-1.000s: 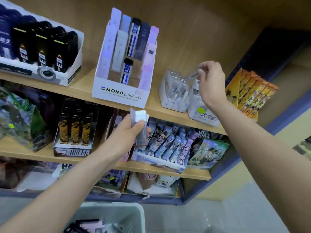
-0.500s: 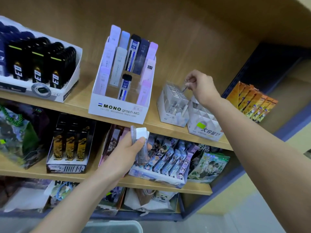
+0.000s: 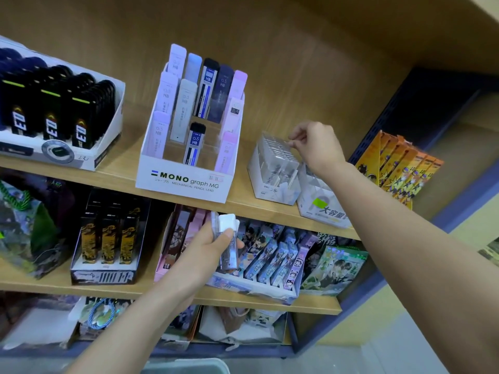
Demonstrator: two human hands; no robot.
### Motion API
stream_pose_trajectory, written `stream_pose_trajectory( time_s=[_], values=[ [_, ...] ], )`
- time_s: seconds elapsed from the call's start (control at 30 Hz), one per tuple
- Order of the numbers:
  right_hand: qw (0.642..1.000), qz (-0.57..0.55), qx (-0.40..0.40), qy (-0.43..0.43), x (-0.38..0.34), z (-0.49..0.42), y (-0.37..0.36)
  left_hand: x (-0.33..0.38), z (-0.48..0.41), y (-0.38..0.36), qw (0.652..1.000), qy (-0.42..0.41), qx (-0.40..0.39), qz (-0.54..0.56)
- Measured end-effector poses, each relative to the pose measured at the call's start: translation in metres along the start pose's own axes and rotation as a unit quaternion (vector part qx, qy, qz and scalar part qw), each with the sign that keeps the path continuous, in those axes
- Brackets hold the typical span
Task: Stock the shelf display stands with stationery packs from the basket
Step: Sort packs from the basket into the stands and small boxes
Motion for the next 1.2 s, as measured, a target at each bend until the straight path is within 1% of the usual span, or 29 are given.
stream_pose_trajectory(
  time_s=[0.07, 0.2, 0.27, 0.33, 0.43, 0.5, 0.53, 0.57, 0.67, 0.73, 0.83, 0.9, 1.0, 1.07, 1.1, 1.13, 1.2],
  values=[
    [1.0, -0.004, 0.018, 0.004, -0.001, 0.007, 0.005, -0.003, -0.001, 0.0, 1.0, 0.003, 0.001, -0.003],
    [0.993, -0.031, 0.1, 0.048, -0.016, 0.04, 0.025, -0.006, 0.001, -0.002, 1.0, 0.008, 0.002, 0.022],
    [0.989, -0.074, 0.107, 0.072, -0.028, 0.066, 0.03, -0.005, 0.004, -0.003, 1.0, 0.008, 0.002, 0.02],
    [0.986, -0.122, 0.062, 0.09, -0.04, 0.091, 0.027, -0.005, 0.007, -0.003, 1.0, 0.007, 0.001, 0.012],
    [0.982, -0.142, -0.078, 0.101, -0.053, 0.123, 0.005, -0.004, 0.009, -0.001, 1.0, 0.01, -0.001, 0.0],
    [0.971, -0.144, -0.176, 0.069, -0.055, 0.137, -0.014, 0.0, 0.011, -0.003, 1.0, 0.001, -0.01, 0.007],
    [0.966, -0.153, -0.203, 0.047, -0.055, 0.141, -0.021, 0.002, 0.013, -0.004, 1.0, -0.006, -0.018, 0.008],
    [0.962, -0.171, -0.212, 0.025, -0.056, 0.143, -0.024, 0.004, 0.014, -0.005, 1.0, -0.014, -0.027, 0.005],
    [0.948, -0.248, -0.196, -0.039, -0.057, 0.14, -0.02, 0.007, 0.018, -0.008, 0.998, -0.039, -0.039, -0.007],
    [0.942, -0.254, -0.213, -0.056, -0.058, 0.142, -0.018, 0.008, 0.019, -0.009, 0.998, -0.057, -0.035, -0.016],
    [0.917, -0.29, -0.263, -0.074, -0.059, 0.149, -0.015, 0.01, 0.018, -0.011, 0.996, -0.08, -0.03, -0.032],
    [0.91, -0.306, -0.268, -0.085, -0.057, 0.15, -0.012, 0.01, 0.018, -0.014, 0.995, -0.09, -0.036, -0.029],
    [0.91, -0.307, -0.254, -0.115, -0.049, 0.148, 0.0, 0.01, 0.02, -0.018, 0.995, -0.086, -0.045, 0.014],
    [0.913, -0.319, -0.218, -0.129, -0.044, 0.141, 0.02, 0.01, 0.021, -0.017, 0.996, -0.08, -0.033, 0.024],
    [0.921, -0.322, -0.177, -0.129, -0.04, 0.135, 0.034, 0.01, 0.02, -0.016, 0.996, -0.079, -0.027, 0.023],
    [0.932, -0.32, -0.12, -0.124, -0.033, 0.127, 0.049, 0.009, 0.019, -0.015, 0.997, -0.077, -0.023, 0.021],
    [0.949, -0.297, 0.016, -0.101, -0.017, 0.11, 0.076, 0.008, 0.018, -0.014, 0.997, -0.076, -0.023, 0.016]
  ],
)
Point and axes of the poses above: each hand's wrist, its own z-axis away from the middle knuckle, its own y-axis out of the back of the hand, x = y × z, the point moved 5 cm from there along -z, towards the middle knuckle, and after that the axes turned 1 degree about z, right-handed, at the moved point
